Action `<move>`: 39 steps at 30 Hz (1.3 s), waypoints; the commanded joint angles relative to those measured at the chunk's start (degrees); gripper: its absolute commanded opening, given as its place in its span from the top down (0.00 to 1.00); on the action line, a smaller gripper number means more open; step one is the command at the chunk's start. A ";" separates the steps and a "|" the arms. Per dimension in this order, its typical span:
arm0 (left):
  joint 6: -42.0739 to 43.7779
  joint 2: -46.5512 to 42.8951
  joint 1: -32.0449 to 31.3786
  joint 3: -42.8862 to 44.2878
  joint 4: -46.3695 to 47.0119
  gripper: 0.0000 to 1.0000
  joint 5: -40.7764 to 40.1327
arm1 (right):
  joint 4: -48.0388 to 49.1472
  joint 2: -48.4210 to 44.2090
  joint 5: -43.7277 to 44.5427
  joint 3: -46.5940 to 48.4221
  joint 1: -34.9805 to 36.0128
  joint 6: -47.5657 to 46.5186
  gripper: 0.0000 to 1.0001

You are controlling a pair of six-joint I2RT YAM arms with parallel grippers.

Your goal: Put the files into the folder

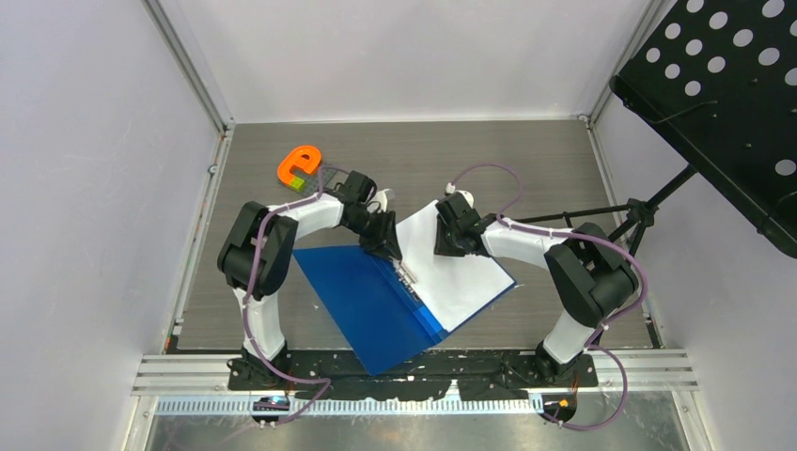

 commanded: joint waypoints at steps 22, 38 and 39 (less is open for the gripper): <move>0.96 -0.89 -0.22 -1.42 9.32 0.85 13.81 | -1.34 2.05 -0.11 -0.54 0.94 0.95 0.68; 0.77 -6.86 -1.45 -4.68 5.30 0.76 -0.27 | -2.45 -0.96 0.78 -0.81 1.10 0.73 0.68; 0.38 -7.64 -1.45 -5.39 5.16 0.73 -2.66 | -2.58 -1.45 1.18 -0.70 1.49 0.61 0.68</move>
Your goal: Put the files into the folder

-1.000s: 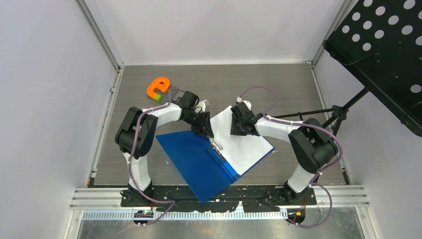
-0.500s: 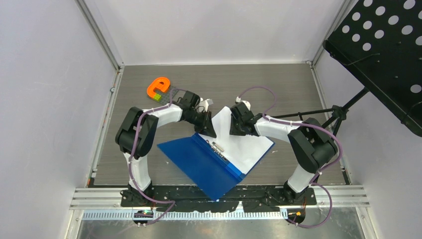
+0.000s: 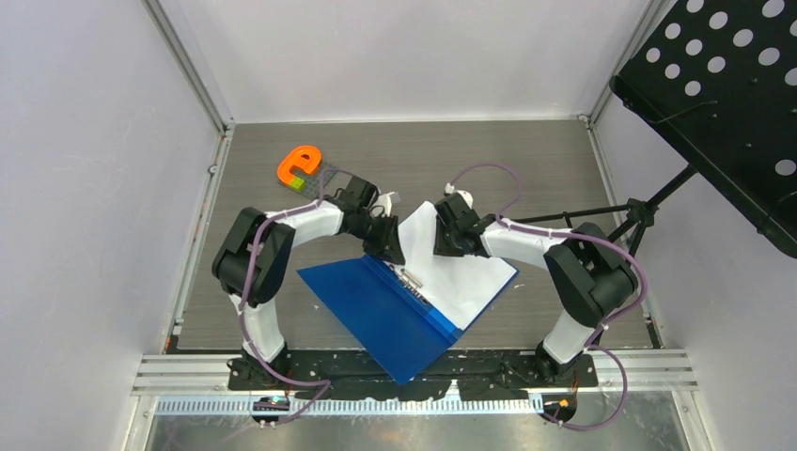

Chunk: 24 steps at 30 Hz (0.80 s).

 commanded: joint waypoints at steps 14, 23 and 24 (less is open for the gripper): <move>-3.68 -6.32 1.14 10.19 -12.03 0.70 -33.12 | -12.17 -13.04 10.43 -0.25 7.67 -2.17 0.58; -0.76 8.64 2.29 30.73 -20.96 0.60 -30.85 | -16.10 -44.60 11.70 -25.28 11.23 13.99 0.24; -0.49 10.89 2.30 32.65 -22.37 0.60 -30.68 | -16.20 -49.35 11.54 -26.70 12.56 15.73 0.20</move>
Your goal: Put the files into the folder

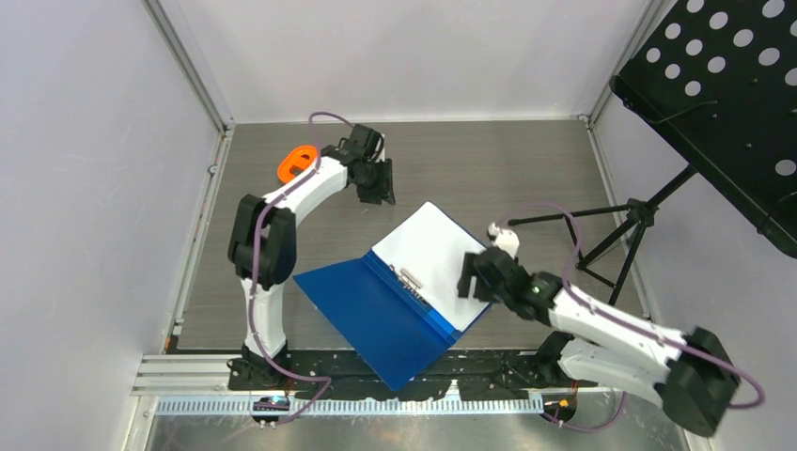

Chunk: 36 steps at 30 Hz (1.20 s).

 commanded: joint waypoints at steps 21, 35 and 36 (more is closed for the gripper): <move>3.33 16.94 -1.69 17.60 -16.40 0.79 0.35 | 8.80 -0.83 2.12 -13.97 41.39 20.18 0.84; 6.59 20.36 -2.59 27.85 -20.25 0.79 3.37 | 20.44 27.20 -3.27 6.36 31.37 4.73 0.83; 6.64 20.27 -2.55 28.42 -20.20 0.79 3.47 | 20.44 28.83 -3.58 7.41 30.96 4.00 0.83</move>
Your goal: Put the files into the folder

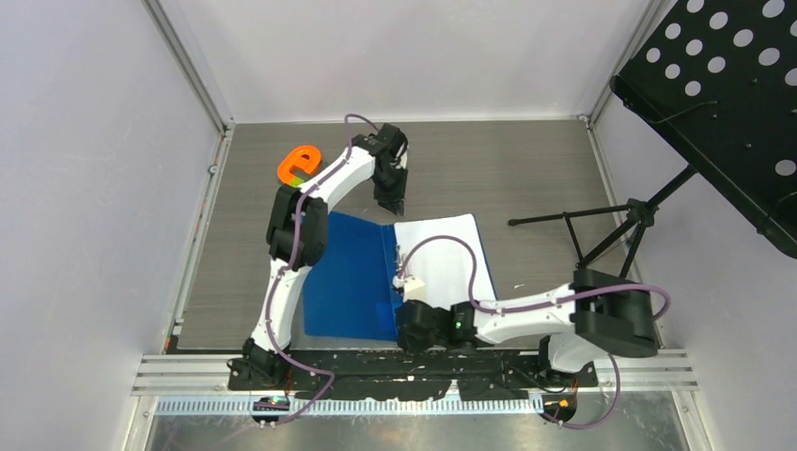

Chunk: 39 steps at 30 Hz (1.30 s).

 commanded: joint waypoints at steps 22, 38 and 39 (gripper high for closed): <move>-1.64 -18.96 0.03 -14.93 8.63 0.64 4.46 | -13.91 -13.21 -1.32 7.87 -25.33 -10.35 0.63; -2.22 -14.94 -0.14 -16.56 14.86 0.63 14.31 | -6.08 4.79 -3.85 10.19 -38.32 -14.47 0.83; -2.22 -14.31 -0.14 -16.18 15.57 0.62 15.25 | -5.96 5.16 -3.72 10.24 -38.27 -14.45 0.83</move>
